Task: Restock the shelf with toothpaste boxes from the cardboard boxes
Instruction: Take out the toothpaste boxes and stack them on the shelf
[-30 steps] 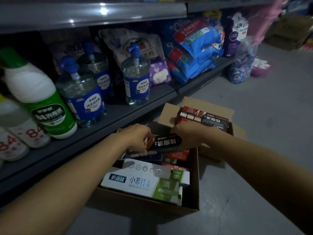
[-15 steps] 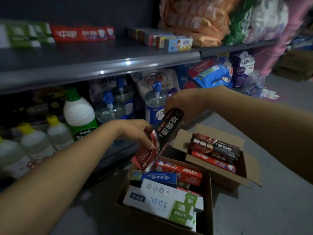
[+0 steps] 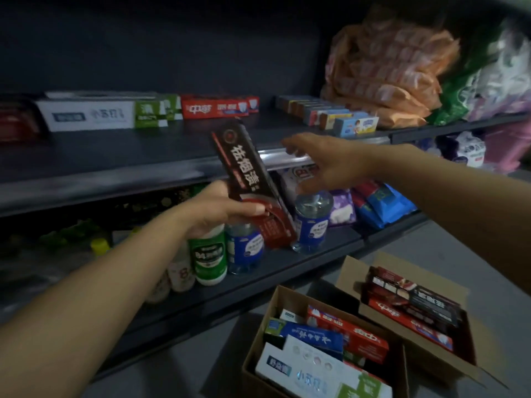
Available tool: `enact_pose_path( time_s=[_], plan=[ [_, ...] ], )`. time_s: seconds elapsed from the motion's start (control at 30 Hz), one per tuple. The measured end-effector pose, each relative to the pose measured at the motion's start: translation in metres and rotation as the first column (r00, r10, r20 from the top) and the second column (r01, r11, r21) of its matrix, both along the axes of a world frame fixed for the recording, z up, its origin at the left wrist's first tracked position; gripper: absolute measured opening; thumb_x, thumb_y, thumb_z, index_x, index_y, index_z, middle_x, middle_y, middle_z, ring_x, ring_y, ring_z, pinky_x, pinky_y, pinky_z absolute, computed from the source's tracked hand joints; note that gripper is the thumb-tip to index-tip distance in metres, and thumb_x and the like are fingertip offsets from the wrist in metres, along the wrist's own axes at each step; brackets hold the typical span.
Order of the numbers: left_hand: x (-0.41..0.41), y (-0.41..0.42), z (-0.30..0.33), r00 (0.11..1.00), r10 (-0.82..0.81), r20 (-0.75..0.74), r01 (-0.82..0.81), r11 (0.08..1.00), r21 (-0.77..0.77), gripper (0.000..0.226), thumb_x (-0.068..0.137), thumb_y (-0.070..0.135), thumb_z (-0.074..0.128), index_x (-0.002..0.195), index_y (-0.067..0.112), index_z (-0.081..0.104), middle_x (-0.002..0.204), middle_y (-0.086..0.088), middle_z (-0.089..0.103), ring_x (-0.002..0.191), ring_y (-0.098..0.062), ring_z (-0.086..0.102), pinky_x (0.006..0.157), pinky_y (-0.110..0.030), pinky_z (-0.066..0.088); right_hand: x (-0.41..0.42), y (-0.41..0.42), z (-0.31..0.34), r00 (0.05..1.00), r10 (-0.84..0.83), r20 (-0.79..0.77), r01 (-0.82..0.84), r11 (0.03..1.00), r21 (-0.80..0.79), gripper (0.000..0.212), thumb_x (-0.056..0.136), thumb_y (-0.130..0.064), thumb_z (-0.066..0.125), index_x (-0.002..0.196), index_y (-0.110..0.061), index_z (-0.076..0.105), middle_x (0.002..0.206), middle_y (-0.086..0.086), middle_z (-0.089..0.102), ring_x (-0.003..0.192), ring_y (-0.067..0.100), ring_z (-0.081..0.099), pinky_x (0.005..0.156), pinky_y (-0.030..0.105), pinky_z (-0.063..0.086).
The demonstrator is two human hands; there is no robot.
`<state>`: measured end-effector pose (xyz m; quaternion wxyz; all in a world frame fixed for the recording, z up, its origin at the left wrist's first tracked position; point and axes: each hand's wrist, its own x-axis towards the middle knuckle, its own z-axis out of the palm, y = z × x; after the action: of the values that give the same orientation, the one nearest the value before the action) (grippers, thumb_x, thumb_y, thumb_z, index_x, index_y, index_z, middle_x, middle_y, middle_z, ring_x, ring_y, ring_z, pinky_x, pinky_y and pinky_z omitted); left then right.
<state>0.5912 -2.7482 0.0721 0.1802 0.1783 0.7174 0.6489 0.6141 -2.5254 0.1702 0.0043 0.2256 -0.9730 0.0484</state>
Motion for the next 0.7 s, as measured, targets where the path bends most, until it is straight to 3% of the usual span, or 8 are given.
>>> enact_pose_path(
  time_s=[0.1, 0.17, 0.33, 0.5, 0.63, 0.7],
  plan=[
    [0.001, -0.018, 0.022, 0.989, 0.151, -0.007, -0.147, 0.971, 0.187, 0.026, 0.079, -0.007, 0.065, 0.104, 0.001, 0.065, 0.095, -0.009, 0.075, 0.09, -0.021, 0.072, 0.075, -0.029, 0.059, 0.001, -0.022, 0.016, 0.989, -0.019, 0.145, 0.022, 1.0, -0.017, 0.076, 0.078, -0.044, 0.073, 0.14, -0.022, 0.035, 0.129, -0.007, 0.051, 0.115, 0.014, 0.052, 0.097, 0.036, 0.046],
    [0.002, -0.032, 0.034, 0.974, 0.227, 0.002, -0.219, 0.935, 0.279, 0.019, 0.081, -0.009, 0.063, 0.096, 0.004, 0.066, 0.086, -0.004, 0.075, 0.081, -0.017, 0.073, 0.069, -0.026, 0.059, 0.0, -0.042, 0.029, 0.992, 0.004, 0.127, -0.006, 1.0, 0.013, 0.068, 0.078, -0.046, 0.072, 0.133, -0.021, 0.041, 0.12, -0.008, 0.054, 0.107, 0.014, 0.055, 0.094, 0.035, 0.048],
    [0.008, -0.073, 0.057, 0.955, 0.289, 0.069, -0.29, 0.853, 0.435, 0.031, 0.07, -0.009, 0.064, 0.1, -0.001, 0.064, 0.09, -0.007, 0.075, 0.088, -0.022, 0.071, 0.083, -0.038, 0.058, -0.014, -0.103, 0.056, 0.994, 0.109, 0.014, -0.109, 0.994, 0.026, 0.039, 0.077, -0.034, 0.074, 0.108, -0.018, 0.057, 0.095, -0.006, 0.06, 0.089, 0.016, 0.058, 0.073, 0.027, 0.046],
    [0.016, -0.118, 0.072, 0.943, 0.321, 0.091, -0.318, 0.779, 0.54, 0.036, 0.064, -0.007, 0.064, 0.1, 0.0, 0.062, 0.089, -0.008, 0.074, 0.089, -0.017, 0.071, 0.085, -0.036, 0.057, -0.024, -0.158, 0.08, 0.983, 0.174, -0.054, -0.167, 0.98, 0.107, 0.028, 0.077, -0.031, 0.071, 0.101, -0.017, 0.066, 0.089, -0.002, 0.066, 0.081, 0.016, 0.062, 0.08, 0.037, 0.053],
    [0.023, -0.17, 0.082, 0.914, 0.394, 0.095, -0.386, 0.775, 0.5, 0.04, 0.069, -0.01, 0.064, 0.109, -0.004, 0.061, 0.115, -0.018, 0.066, 0.109, -0.026, 0.065, 0.09, -0.036, 0.055, -0.029, -0.188, 0.094, 0.976, 0.217, 0.005, -0.217, 0.97, 0.106, 0.028, 0.081, -0.028, 0.07, 0.108, -0.019, 0.065, 0.095, -0.005, 0.068, 0.086, 0.01, 0.064, 0.086, 0.037, 0.054],
    [0.025, -0.202, 0.086, 0.884, 0.462, 0.065, -0.434, 0.762, 0.48, 0.036, 0.072, -0.013, 0.061, 0.106, 0.0, 0.062, 0.116, -0.016, 0.064, 0.108, -0.025, 0.064, 0.087, -0.034, 0.056, -0.034, -0.199, 0.1, 0.976, 0.218, 0.027, -0.22, 0.967, 0.127, 0.031, 0.083, -0.027, 0.07, 0.112, -0.018, 0.064, 0.098, -0.004, 0.068, 0.089, 0.011, 0.064, 0.088, 0.038, 0.053]
  ],
)
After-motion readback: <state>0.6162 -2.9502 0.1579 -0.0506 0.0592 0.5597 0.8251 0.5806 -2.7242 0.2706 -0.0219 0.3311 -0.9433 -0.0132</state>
